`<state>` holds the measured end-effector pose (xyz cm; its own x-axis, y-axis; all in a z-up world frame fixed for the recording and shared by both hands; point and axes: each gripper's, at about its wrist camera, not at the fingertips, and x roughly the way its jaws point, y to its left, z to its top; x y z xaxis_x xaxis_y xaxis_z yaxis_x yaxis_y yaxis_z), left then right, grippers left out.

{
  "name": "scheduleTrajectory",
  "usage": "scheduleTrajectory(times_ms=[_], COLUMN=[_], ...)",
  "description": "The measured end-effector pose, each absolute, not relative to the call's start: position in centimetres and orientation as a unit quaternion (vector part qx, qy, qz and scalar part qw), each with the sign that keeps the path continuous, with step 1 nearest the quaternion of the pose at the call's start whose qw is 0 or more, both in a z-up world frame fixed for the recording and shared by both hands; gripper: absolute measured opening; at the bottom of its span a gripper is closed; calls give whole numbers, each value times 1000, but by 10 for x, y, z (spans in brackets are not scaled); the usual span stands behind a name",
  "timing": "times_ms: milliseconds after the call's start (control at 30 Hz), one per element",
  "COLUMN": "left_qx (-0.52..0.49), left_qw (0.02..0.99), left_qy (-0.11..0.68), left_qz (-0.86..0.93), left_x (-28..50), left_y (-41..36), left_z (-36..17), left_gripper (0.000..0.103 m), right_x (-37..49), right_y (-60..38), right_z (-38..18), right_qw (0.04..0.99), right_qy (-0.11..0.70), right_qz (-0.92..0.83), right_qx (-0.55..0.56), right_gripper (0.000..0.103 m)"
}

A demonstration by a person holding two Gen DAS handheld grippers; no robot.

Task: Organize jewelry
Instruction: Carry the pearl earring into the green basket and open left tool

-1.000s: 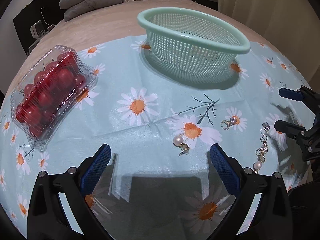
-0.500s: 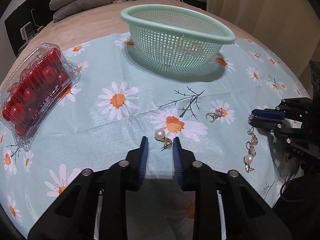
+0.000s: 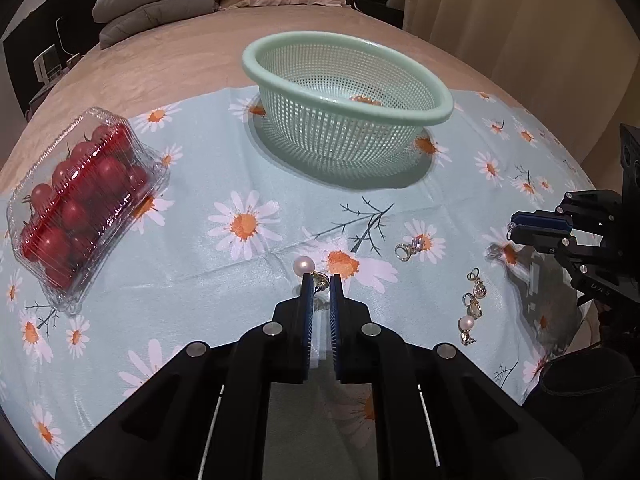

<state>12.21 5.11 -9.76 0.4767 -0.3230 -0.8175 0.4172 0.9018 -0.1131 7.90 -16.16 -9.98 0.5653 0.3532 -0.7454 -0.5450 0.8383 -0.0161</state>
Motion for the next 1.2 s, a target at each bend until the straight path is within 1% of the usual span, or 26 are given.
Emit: scheduleTrajectory(times_ms=[433,667,800,1167,1200], left_qx=[68,93,97,108,110], left_qw=[879,877,875,858,860], left_qy=[417,401,402,434,434], left_qz=[-220,-248,-253,-252,-245], left_x=[169,192,208,243,245], left_y=[43,19,10,-5,-5], left_z=[-27,-9,-13,-54,-55], left_gripper=[8,9,9,9,13], right_x=[117,150,173,218,219], right_y=[-171,-167,-163,-163,-164], right_z=[-21,1,-7,-65,-66], right_qw=[903,904,903,889,891], right_qy=[322,302,304,343,342], right_qz=[243,251,249,251,247], right_qx=[-149,-170,-175,-168,-166], right_gripper=[9,9,10,10,11])
